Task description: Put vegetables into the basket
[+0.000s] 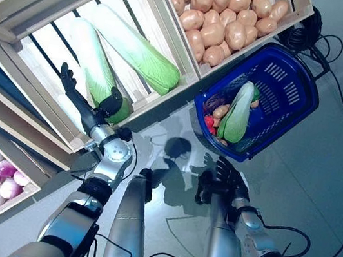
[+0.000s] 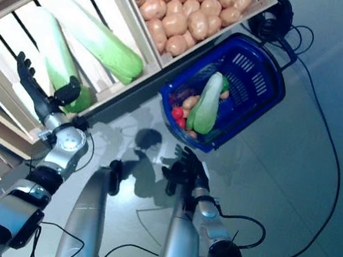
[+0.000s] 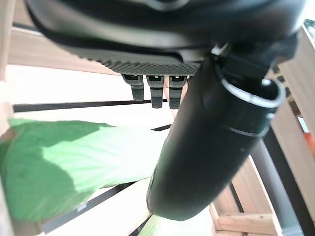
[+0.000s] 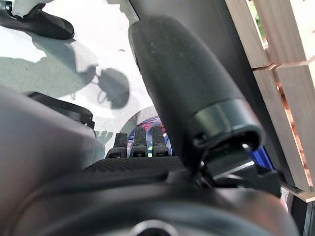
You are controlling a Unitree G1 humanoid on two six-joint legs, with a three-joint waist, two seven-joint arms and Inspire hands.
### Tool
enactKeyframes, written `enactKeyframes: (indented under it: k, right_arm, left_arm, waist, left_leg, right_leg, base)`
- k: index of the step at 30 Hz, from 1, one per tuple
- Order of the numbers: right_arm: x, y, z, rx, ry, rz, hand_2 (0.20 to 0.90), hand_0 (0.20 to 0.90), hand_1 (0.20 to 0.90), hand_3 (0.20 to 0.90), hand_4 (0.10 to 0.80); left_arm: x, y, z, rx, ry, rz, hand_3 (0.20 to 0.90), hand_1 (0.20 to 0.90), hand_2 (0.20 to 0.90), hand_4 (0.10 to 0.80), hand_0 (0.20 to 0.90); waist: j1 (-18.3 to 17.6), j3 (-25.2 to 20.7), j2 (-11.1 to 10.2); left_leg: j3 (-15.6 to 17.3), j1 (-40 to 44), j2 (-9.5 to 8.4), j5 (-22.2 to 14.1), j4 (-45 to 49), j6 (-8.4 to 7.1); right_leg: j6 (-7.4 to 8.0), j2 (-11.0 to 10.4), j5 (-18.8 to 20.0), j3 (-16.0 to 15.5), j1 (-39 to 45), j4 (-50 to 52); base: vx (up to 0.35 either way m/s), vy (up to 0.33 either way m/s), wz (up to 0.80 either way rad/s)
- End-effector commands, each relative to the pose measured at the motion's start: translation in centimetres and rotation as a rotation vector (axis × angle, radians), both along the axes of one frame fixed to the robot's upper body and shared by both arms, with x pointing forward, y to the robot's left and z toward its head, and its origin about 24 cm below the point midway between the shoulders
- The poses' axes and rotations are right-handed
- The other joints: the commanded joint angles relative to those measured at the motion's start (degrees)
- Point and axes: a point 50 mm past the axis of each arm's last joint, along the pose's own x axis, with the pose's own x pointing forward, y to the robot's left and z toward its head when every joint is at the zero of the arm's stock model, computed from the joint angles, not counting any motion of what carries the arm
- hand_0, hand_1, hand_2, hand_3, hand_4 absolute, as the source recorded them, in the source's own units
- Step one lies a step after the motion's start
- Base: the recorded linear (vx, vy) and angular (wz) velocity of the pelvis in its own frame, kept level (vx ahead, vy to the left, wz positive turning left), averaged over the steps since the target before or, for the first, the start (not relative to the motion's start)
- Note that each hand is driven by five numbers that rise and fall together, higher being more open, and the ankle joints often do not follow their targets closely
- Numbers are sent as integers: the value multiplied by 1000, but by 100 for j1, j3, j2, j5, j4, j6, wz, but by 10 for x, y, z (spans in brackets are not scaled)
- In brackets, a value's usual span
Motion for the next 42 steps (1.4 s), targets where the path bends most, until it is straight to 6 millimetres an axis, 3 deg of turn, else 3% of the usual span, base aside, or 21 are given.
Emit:
enactKeyframes:
  k: [1,7,11,16,21,27,31,33,35,42]
  right_arm:
    - [5,7,22,27,-99,-10,900,900,900,900,800]
    - [12,6,29,22,-100,-19,900,900,900,900,800]
    - [18,1,33,2,-101,-31,900,900,900,900,800]
    - [23,-1,36,-9,-105,-29,900,900,900,900,800]
    - [30,2,41,-4,-123,-36,900,900,900,900,800]
    - [41,3,50,10,-138,-49,900,900,900,900,800]
    - [54,-1,62,23,-145,-70,900,900,900,900,800]
    - [57,-3,66,26,-148,-73,900,900,900,900,800]
    - [60,-7,71,32,-154,-86,900,900,900,900,800]
    - [65,-11,74,43,-161,-92,900,900,900,900,800]
  left_arm:
    - [12,5,56,-7,-180,-42,900,900,900,800,900]
    - [26,17,66,-117,-111,-87,900,900,900,800,900]
    - [40,25,73,-242,-81,-231,900,900,900,800,900]
    - [44,43,75,-333,-4,-167,900,900,900,800,900]
    - [46,56,64,-404,111,-116,900,900,900,800,900]
    - [48,56,55,-388,235,-117,900,900,900,800,900]
    - [53,48,51,-343,292,-235,900,900,900,800,900]
    - [55,46,54,-331,260,-281,300,300,300,400,300]
    - [58,38,65,-318,161,-364,300,300,300,400,300]
    - [56,42,74,-329,98,-324,300,300,300,400,300]
  waist:
    - [-129,-19,93]
    - [-226,-19,50]
    - [-326,-19,60]
    - [-402,-19,63]
    - [-429,-19,45]
    - [-410,-19,22]
    - [-369,-19,30]
    - [-356,-19,37]
    - [-324,-19,67]
    - [-292,-19,97]
  left_leg:
    - [78,-21,-35,139,-104,183]
    - [103,-207,-26,175,-57,202]
    - [176,-387,50,150,43,224]
    - [204,-549,76,130,112,237]
    - [211,-655,83,101,153,222]
    - [201,-700,70,82,176,217]
    - [194,-749,49,75,192,210]
    - [195,-748,46,76,181,205]
    - [225,-722,56,52,163,205]
    - [241,-549,56,18,111,176]
  right_leg:
    - [-86,15,-171,151,306,184]
    - [-66,63,-114,174,89,229]
    - [-76,65,-122,202,-104,300]
    - [-84,67,-134,220,-283,357]
    - [-89,71,-155,208,-383,367]
    - [-99,59,-159,168,-433,379]
    - [-92,55,-123,132,-472,352]
    - [-80,50,-113,131,-476,347]
    - [-65,45,-106,136,-465,330]
    - [-32,28,-113,147,-315,279]
  base:
    - [0,0,0]
    - [3,10,-1]
    - [-7,42,-3]
    - [-2,6,0]
    - [-17,-1,-2]
    - [-5,-1,0]
    - [-30,-6,0]
    - [-30,-2,-5]
    - [-37,-7,-1]
    - [-11,-2,1]
